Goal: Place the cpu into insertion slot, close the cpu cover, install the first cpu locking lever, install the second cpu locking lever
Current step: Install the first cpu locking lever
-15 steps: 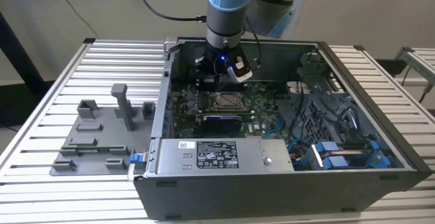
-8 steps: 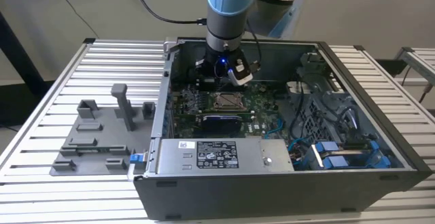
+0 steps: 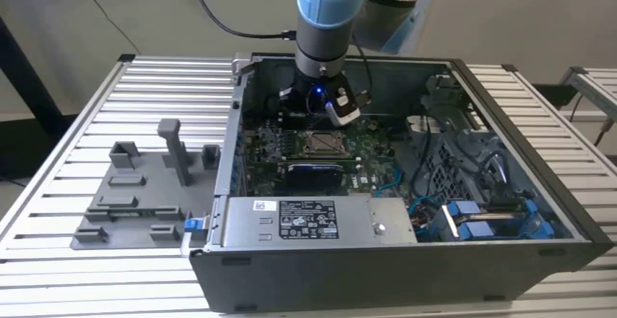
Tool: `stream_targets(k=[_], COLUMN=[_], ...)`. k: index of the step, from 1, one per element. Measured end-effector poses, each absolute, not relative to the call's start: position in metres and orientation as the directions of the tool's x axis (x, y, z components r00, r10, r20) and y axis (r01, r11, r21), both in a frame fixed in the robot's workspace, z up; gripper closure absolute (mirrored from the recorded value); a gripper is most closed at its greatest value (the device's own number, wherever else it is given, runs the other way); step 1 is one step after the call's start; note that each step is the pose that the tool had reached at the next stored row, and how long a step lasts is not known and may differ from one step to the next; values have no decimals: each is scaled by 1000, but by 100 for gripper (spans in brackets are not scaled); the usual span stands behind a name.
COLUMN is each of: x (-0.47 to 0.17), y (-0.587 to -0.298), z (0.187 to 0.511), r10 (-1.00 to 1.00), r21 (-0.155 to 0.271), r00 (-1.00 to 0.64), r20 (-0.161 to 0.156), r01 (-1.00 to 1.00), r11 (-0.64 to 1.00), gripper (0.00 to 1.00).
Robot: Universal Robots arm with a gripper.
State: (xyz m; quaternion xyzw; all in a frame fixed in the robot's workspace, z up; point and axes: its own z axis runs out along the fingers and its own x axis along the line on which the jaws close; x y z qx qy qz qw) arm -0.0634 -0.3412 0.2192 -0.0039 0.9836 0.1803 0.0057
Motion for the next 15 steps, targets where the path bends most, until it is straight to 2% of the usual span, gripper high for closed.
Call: stream_targets(k=[15], x=[-67], y=[-335], z=[211], r10=[-6], r21=[354], r00=[-1000], r20=[-18], r01=[-12], r11=[935], gripper=[89])
